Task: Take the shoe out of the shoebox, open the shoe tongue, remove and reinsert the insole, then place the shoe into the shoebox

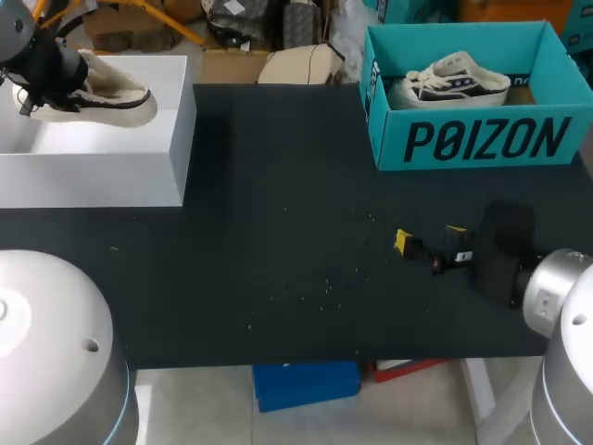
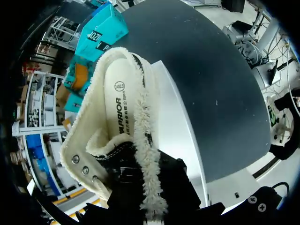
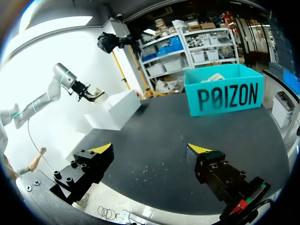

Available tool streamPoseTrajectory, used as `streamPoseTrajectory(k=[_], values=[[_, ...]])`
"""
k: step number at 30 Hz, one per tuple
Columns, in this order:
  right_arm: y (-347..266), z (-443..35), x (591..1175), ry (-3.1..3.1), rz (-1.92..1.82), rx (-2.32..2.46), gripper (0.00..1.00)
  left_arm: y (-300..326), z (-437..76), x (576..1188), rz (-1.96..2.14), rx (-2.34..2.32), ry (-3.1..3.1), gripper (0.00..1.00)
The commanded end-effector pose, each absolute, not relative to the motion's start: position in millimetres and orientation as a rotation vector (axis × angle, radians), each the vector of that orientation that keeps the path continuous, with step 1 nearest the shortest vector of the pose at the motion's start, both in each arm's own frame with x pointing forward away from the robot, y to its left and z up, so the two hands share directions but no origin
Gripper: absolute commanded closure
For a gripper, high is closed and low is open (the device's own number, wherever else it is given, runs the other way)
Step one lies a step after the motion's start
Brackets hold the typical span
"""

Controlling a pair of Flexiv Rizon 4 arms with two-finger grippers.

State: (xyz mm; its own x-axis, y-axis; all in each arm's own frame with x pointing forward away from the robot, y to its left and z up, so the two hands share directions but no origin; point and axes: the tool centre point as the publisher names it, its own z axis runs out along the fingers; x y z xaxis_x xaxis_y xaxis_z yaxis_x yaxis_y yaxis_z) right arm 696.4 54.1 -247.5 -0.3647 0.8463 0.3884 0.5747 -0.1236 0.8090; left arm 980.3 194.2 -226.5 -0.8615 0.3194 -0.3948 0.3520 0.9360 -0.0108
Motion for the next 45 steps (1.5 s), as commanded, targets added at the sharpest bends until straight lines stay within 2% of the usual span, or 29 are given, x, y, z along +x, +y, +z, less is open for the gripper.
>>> streamPoseTrajectory(k=[1,15,22,26,39,45], values=[[56,-249,695,1.872,1.484,1.589,0.00,187,-211,973,-0.117,0.528,2.679,1.00],[56,-249,695,1.872,1.484,1.589,0.00,183,-203,985,-0.118,0.558,2.684,1.00],[56,-249,695,1.872,1.484,1.589,0.00,151,-207,987,-0.099,0.832,2.594,1.00],[56,-249,695,1.872,1.484,1.589,0.00,146,-206,986,-0.112,0.827,2.598,1.00],[56,-249,695,1.872,1.484,1.589,0.00,181,-214,1019,-0.087,0.565,2.677,1.00],[56,-249,695,1.872,1.484,1.589,0.00,200,-199,1032,-0.120,0.466,2.717,1.00]])
